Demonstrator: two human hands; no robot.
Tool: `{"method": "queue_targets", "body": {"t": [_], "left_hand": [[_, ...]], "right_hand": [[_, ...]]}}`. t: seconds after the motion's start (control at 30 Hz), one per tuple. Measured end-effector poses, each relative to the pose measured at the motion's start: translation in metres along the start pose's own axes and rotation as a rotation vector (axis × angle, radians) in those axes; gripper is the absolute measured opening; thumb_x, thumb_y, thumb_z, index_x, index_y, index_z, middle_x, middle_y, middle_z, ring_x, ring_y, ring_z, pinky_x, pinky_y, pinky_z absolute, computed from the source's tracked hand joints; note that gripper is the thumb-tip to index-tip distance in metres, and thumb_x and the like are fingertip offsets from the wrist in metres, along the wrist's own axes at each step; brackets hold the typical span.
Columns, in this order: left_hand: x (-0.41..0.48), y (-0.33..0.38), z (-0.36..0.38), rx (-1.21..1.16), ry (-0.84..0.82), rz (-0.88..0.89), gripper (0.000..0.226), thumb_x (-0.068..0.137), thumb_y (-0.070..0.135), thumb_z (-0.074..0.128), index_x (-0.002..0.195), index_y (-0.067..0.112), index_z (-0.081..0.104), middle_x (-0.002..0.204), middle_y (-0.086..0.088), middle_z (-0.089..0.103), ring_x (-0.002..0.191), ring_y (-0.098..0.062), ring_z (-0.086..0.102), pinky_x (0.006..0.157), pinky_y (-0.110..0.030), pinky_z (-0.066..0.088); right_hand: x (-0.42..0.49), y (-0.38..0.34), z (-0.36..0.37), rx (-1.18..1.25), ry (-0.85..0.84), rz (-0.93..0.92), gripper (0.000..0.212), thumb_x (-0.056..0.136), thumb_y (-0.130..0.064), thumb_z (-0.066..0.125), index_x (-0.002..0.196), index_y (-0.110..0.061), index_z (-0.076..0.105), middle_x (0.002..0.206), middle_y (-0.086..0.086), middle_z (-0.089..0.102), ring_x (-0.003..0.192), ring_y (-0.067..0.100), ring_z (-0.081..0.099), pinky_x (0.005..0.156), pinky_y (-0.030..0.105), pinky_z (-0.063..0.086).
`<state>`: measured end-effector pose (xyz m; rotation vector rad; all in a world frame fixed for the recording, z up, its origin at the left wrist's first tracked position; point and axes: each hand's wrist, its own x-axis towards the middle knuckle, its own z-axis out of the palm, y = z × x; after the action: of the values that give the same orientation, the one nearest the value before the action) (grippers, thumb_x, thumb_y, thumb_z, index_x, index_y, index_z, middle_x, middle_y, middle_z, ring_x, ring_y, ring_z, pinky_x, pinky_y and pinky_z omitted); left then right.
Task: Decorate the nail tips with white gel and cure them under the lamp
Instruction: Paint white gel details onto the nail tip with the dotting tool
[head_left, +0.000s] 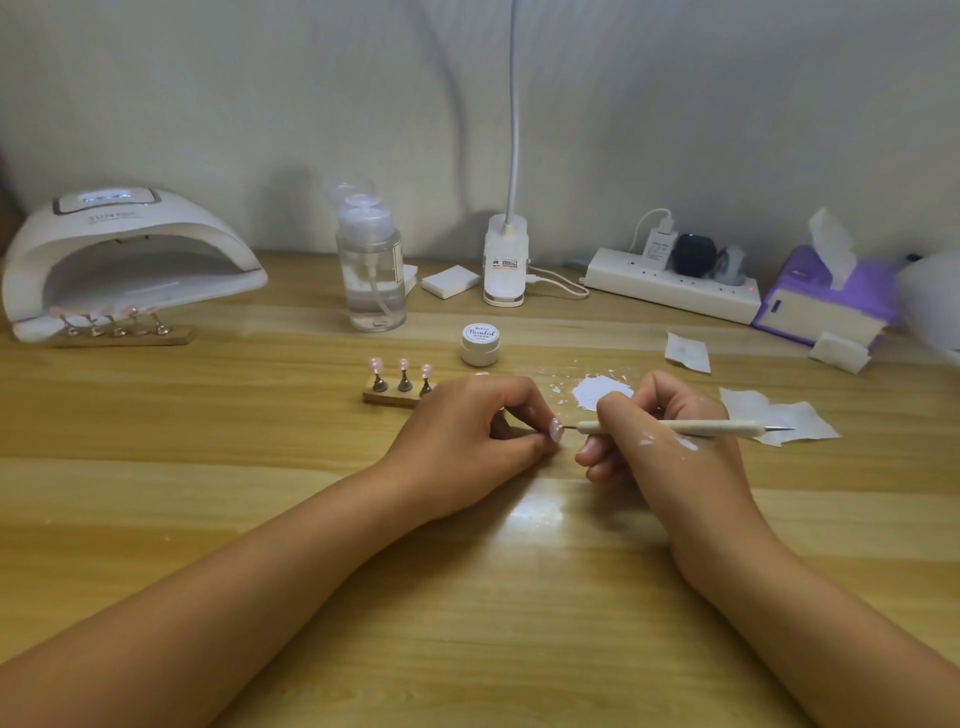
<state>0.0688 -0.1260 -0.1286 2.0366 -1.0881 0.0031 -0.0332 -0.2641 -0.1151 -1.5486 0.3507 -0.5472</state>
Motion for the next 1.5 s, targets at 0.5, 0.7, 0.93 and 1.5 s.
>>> {"method": "queue_targets", "body": {"t": [0.5, 0.7, 0.93, 1.5], "left_hand": [[-0.0004, 0.0008, -0.0006, -0.009, -0.006, -0.003, 0.023, 0.081, 0.020, 0.075, 0.075, 0.040, 0.065, 0.077, 0.037, 0.062, 0.060, -0.001, 0.060, 0.057, -0.014, 0.037], [-0.0006, -0.0002, 0.0001, -0.018, -0.007, -0.007, 0.021, 0.081, 0.020, 0.075, 0.076, 0.038, 0.067, 0.077, 0.033, 0.064, 0.059, -0.001, 0.059, 0.056, -0.014, 0.037], [-0.0005, -0.0005, -0.0002, -0.018, -0.010, -0.001, 0.023, 0.081, 0.022, 0.075, 0.076, 0.042, 0.065, 0.078, 0.035, 0.063, 0.060, -0.002, 0.059, 0.056, -0.014, 0.038], [-0.0007, -0.0009, -0.0004, -0.037, -0.020, -0.021, 0.010, 0.082, 0.023, 0.074, 0.081, 0.032, 0.071, 0.081, 0.025, 0.068, 0.058, -0.003, 0.058, 0.059, -0.021, 0.040]], "right_hand": [[-0.0026, -0.0031, 0.0012, -0.014, -0.017, 0.002, 0.030, 0.085, -0.001, 0.059, 0.062, -0.012, 0.044, 0.052, 0.013, 0.066, 0.040, 0.014, 0.058, 0.043, 0.018, 0.047], [-0.0021, -0.0032, 0.0012, -0.002, 0.003, 0.006, 0.031, 0.086, -0.001, 0.059, 0.062, -0.013, 0.043, 0.051, 0.013, 0.065, 0.039, 0.014, 0.057, 0.042, 0.018, 0.046], [-0.0027, -0.0022, 0.0003, -0.024, -0.023, -0.003, 0.030, 0.085, -0.003, 0.063, 0.062, -0.014, 0.046, 0.054, 0.013, 0.067, 0.041, 0.014, 0.059, 0.043, 0.018, 0.047], [-0.0026, -0.0009, 0.0000, -0.114, -0.003, 0.029, 0.022, 0.062, -0.022, 0.056, 0.046, -0.022, 0.042, 0.042, 0.009, 0.055, 0.034, 0.011, 0.044, 0.036, 0.014, 0.034]]}}
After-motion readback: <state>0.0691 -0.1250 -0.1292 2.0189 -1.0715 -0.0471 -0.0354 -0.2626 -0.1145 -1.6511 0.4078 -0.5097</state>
